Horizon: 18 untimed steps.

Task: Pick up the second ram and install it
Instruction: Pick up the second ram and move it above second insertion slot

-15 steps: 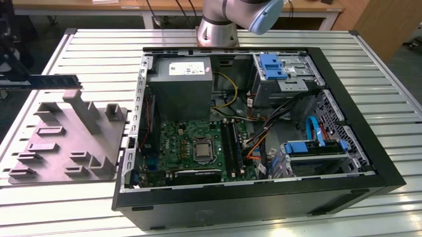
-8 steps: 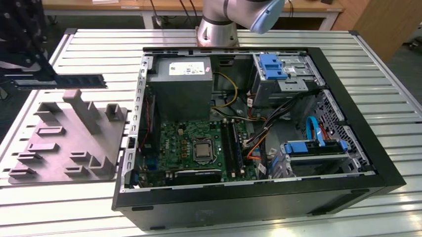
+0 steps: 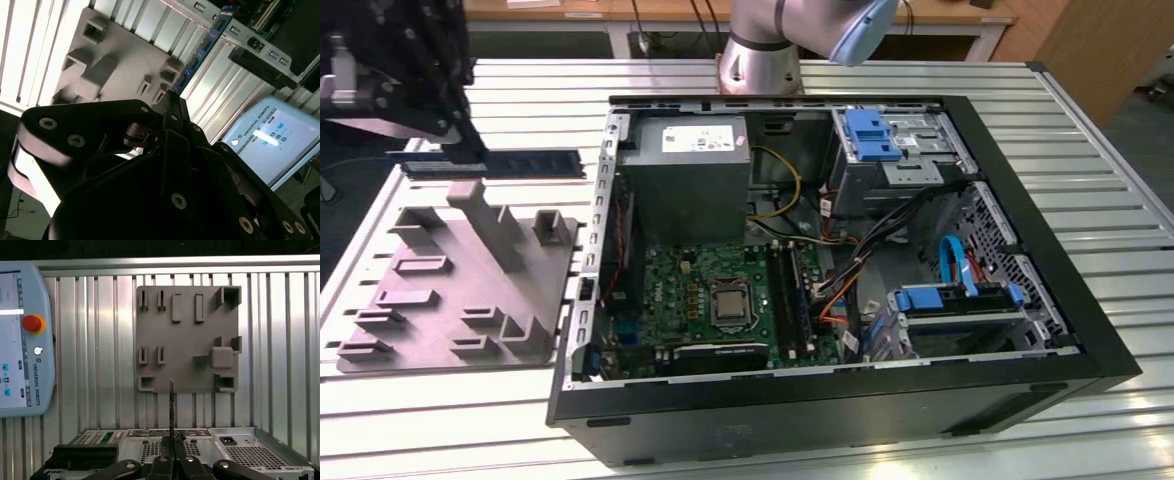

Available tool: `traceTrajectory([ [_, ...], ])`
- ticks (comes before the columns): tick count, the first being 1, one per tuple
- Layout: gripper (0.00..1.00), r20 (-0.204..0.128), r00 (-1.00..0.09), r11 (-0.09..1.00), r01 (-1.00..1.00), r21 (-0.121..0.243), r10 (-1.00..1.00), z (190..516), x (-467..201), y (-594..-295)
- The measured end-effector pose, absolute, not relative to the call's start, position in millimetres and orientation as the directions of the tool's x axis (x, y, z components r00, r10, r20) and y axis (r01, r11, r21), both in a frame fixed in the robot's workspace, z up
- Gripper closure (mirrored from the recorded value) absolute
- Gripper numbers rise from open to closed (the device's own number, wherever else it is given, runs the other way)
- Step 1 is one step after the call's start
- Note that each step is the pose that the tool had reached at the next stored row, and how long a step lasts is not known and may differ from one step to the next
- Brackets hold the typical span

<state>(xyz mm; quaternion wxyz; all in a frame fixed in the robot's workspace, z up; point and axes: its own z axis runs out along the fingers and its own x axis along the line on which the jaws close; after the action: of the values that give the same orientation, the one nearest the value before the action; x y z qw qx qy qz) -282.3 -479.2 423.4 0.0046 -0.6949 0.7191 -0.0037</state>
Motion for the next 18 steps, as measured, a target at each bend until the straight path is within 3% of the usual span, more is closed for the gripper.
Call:
traceTrajectory([
  [18,0.89,-0.001,-0.034,0.034,-0.999,-0.012,-0.999,422,-200,-479],
])
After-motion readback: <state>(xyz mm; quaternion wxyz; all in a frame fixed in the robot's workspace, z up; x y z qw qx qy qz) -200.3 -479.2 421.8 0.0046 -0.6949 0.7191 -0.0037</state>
